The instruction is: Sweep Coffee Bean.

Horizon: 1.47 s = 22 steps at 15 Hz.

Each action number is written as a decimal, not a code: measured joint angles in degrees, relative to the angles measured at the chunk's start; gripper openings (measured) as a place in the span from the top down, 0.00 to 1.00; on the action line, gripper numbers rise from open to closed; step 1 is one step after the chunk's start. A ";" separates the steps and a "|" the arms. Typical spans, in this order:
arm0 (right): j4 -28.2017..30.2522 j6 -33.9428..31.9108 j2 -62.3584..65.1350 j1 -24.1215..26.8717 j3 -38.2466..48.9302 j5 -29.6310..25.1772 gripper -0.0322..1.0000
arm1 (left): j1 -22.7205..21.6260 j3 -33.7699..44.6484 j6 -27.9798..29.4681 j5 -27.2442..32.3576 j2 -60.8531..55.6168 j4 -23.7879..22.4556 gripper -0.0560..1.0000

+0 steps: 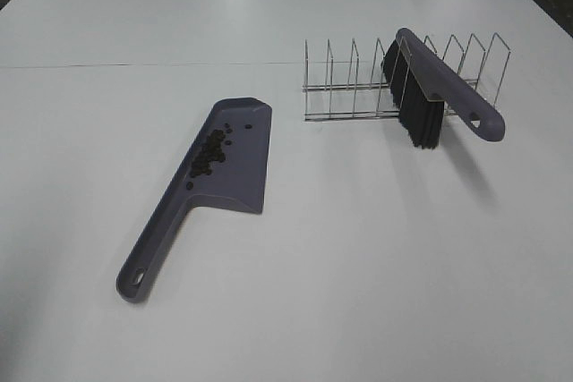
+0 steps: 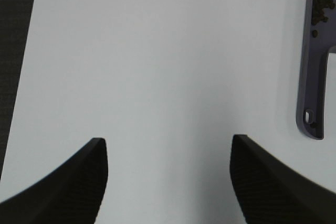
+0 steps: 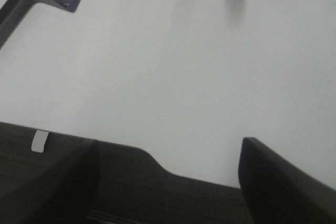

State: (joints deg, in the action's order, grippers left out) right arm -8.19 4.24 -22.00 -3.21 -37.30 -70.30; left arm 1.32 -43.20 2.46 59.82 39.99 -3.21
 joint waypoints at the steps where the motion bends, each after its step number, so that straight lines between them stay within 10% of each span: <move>1: 0.00 -0.17 4.13 0.00 1.60 0.00 0.34 | 0.00 1.89 0.06 0.00 -4.98 -0.17 0.37; 10: 3.15 1.49 22.29 0.00 7.96 -0.11 0.34 | 0.00 11.00 4.41 5.16 -39.59 -0.29 0.37; 22: 1.55 1.83 22.29 0.00 11.06 6.30 0.34 | 0.00 13.41 3.72 2.18 -40.34 0.69 0.37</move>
State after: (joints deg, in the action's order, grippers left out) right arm -6.65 6.07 0.29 -3.21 -26.24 -64.00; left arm 1.32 -29.79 6.19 61.99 -0.34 -2.52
